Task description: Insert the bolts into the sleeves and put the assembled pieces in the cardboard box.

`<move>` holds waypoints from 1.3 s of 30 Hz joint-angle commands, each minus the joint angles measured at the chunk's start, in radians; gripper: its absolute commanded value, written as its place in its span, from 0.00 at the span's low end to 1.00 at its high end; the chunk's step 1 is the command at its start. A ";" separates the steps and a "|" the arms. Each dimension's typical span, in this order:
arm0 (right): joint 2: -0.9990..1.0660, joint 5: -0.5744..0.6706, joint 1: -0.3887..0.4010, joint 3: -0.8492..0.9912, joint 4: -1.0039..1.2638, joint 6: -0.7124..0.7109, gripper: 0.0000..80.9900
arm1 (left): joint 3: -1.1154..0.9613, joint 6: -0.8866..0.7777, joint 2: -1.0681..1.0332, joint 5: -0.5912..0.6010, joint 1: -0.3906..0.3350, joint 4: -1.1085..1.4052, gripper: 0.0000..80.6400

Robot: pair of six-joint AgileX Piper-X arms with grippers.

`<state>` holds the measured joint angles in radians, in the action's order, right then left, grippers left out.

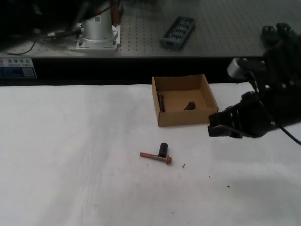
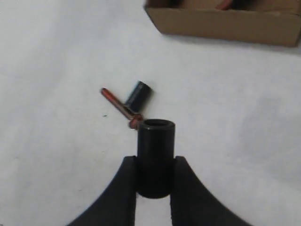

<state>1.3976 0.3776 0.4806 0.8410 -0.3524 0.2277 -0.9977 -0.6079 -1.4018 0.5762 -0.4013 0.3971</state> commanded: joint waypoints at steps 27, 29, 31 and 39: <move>-0.269 0.183 0.023 -0.409 0.659 0.227 0.04 | -0.002 -0.347 -0.100 -0.101 -0.192 0.100 0.10; -0.281 0.201 0.023 -0.409 0.662 0.221 0.04 | 0.005 -0.362 -0.099 -0.101 -0.192 0.088 0.10; -0.300 0.209 0.023 -0.409 0.664 0.222 0.04 | 0.020 -0.398 -0.099 -0.101 -0.192 0.089 0.10; -0.332 0.241 0.023 -0.409 0.649 0.222 0.04 | 0.077 -0.460 -0.099 -0.056 -0.192 0.076 0.10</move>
<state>1.0781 0.6043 0.5018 0.4302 0.2901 0.4554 -0.9163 -1.0483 -1.5023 0.5047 -0.5904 0.4595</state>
